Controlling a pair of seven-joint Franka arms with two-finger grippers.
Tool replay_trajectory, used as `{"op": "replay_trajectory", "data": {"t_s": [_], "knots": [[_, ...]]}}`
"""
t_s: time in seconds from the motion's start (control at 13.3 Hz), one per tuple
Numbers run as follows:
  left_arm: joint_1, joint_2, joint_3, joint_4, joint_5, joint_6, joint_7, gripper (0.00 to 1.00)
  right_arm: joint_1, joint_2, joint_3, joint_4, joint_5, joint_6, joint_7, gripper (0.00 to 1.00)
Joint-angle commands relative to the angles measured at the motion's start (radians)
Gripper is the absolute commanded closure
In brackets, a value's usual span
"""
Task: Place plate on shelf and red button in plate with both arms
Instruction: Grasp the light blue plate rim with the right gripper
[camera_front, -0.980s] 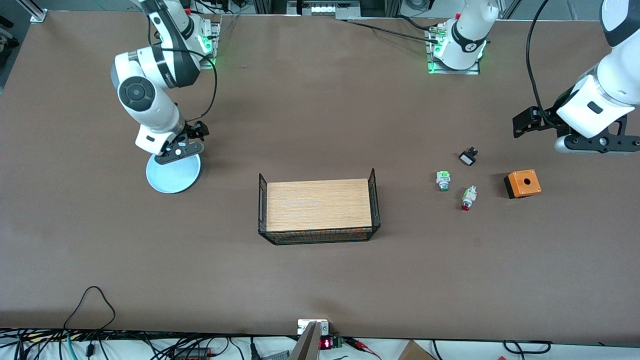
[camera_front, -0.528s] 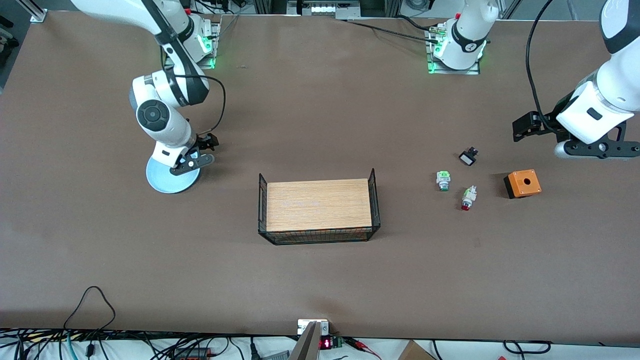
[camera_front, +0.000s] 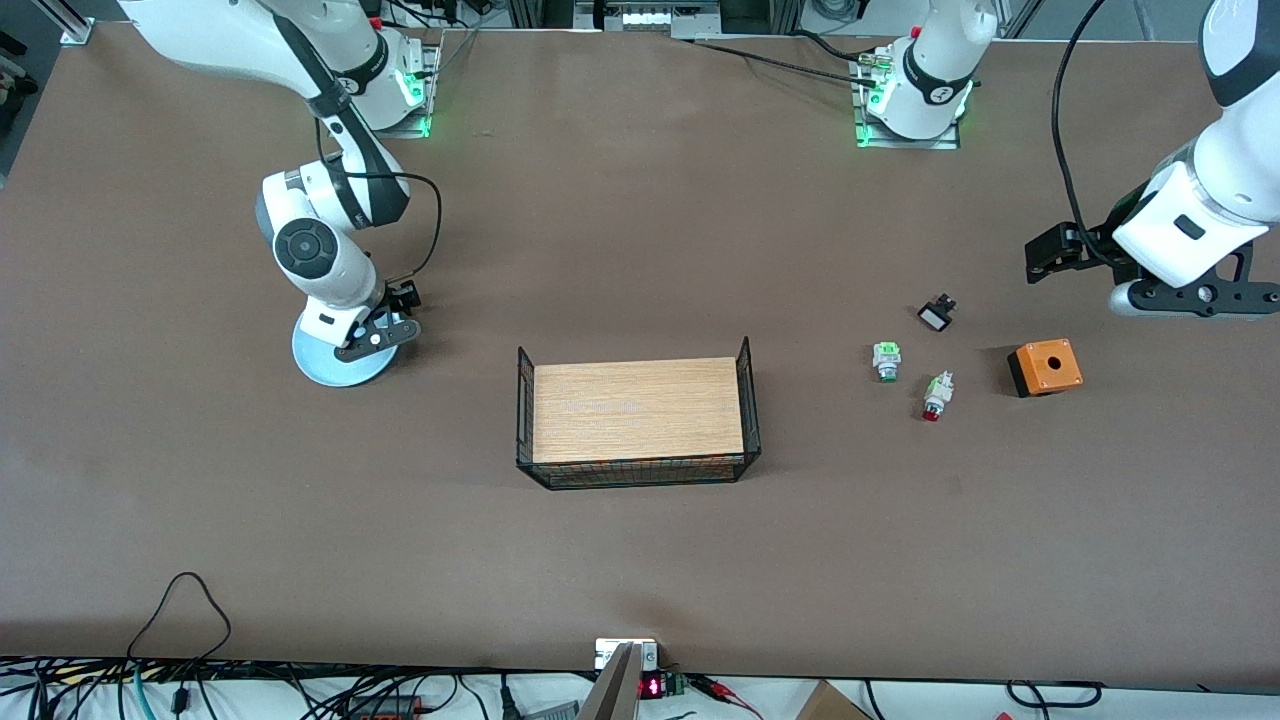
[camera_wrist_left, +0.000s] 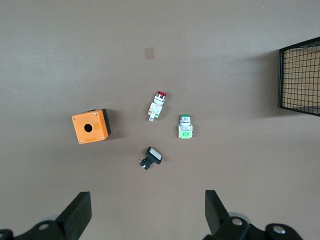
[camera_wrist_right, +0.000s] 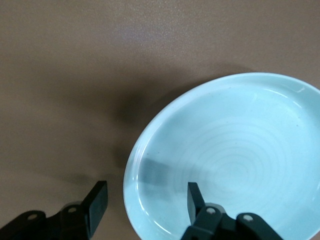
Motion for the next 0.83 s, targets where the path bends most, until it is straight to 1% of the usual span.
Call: {"op": "replay_trajectory", "data": {"t_s": [0.0,0.15,0.23,0.38,0.6,0.75], "knots": [[-0.003,0.018,0.005,0.038,-0.014,-0.031,-0.004,0.00,0.003,0.005,0.002,0.003,-0.018,0.012,0.006,0.40],[-0.003,0.018,0.005,0.040,-0.015,-0.031,-0.006,0.00,0.013,0.002,0.002,0.005,-0.018,0.012,0.006,0.51],[-0.003,0.018,0.005,0.038,-0.015,-0.031,-0.006,0.00,0.016,0.000,0.002,0.004,-0.020,0.010,0.006,0.58],[-0.002,0.018,0.005,0.040,-0.017,-0.031,-0.004,0.00,0.019,0.000,0.002,0.003,-0.020,0.010,0.006,0.76],[-0.002,0.018,0.005,0.040,-0.017,-0.031,-0.006,0.00,0.018,0.002,0.004,0.003,-0.020,0.012,0.006,0.99],[-0.003,0.018,0.005,0.040,-0.017,-0.031,-0.006,0.00,0.018,0.002,0.004,0.003,-0.021,0.012,0.003,1.00]]}}
